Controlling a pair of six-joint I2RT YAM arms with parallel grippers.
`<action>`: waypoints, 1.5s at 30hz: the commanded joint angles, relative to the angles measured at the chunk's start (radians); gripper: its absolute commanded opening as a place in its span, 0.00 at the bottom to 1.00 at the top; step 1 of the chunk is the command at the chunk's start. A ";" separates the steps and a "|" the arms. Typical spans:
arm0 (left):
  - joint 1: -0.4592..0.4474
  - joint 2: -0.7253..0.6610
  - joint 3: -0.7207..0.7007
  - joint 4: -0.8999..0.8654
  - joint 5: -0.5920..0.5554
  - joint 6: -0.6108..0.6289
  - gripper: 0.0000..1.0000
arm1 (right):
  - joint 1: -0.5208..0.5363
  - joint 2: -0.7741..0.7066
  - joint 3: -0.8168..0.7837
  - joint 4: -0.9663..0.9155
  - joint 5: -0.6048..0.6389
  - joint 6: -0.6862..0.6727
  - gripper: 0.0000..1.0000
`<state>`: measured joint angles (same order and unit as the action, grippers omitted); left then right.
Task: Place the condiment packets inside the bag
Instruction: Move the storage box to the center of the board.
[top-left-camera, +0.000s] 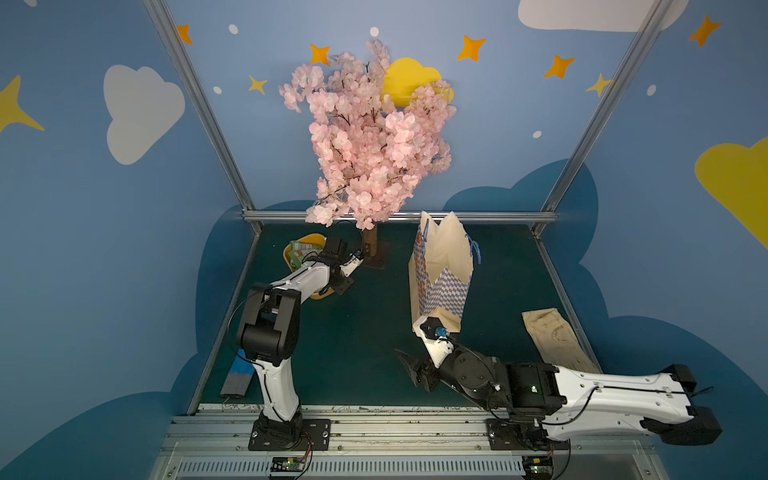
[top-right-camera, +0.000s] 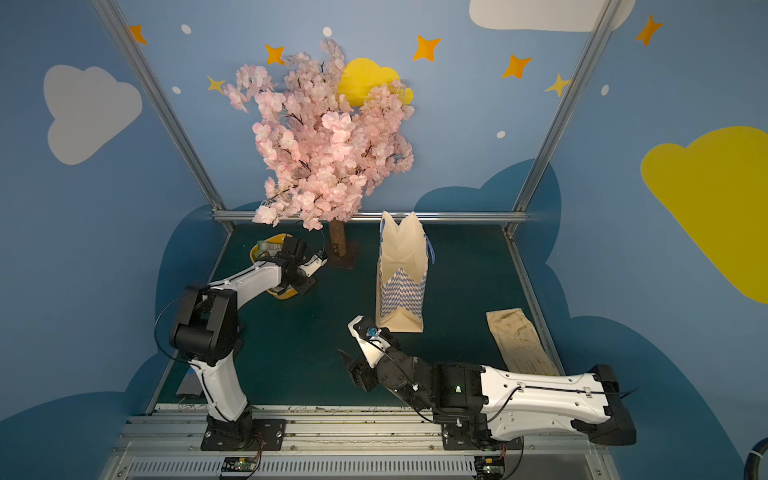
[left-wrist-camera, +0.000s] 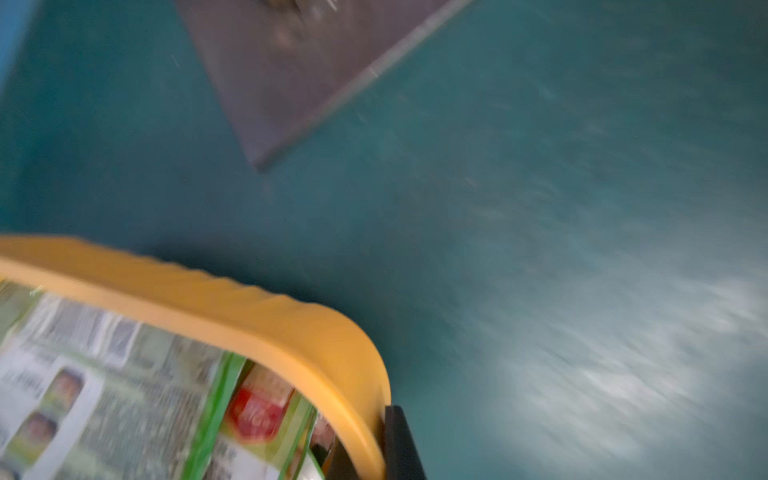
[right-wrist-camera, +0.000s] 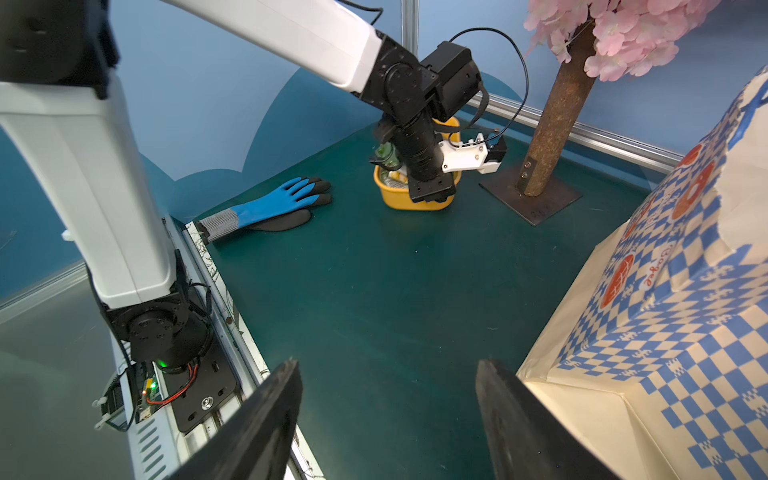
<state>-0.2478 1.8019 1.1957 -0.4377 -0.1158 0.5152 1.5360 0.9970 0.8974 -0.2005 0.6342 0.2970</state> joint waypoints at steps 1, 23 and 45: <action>-0.039 -0.097 -0.081 -0.041 0.037 -0.006 0.03 | 0.005 -0.001 0.001 -0.009 0.034 0.022 0.72; -0.409 -0.474 -0.272 -0.293 0.214 -0.102 0.12 | 0.004 -0.063 -0.051 -0.147 0.094 0.140 0.71; 0.155 -0.917 -0.246 -0.464 0.586 0.007 1.00 | -0.011 0.330 0.198 -0.072 0.109 0.014 0.92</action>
<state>-0.1894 0.8791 0.9726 -0.8413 0.3775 0.4911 1.5368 1.2552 1.0241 -0.3180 0.7284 0.3492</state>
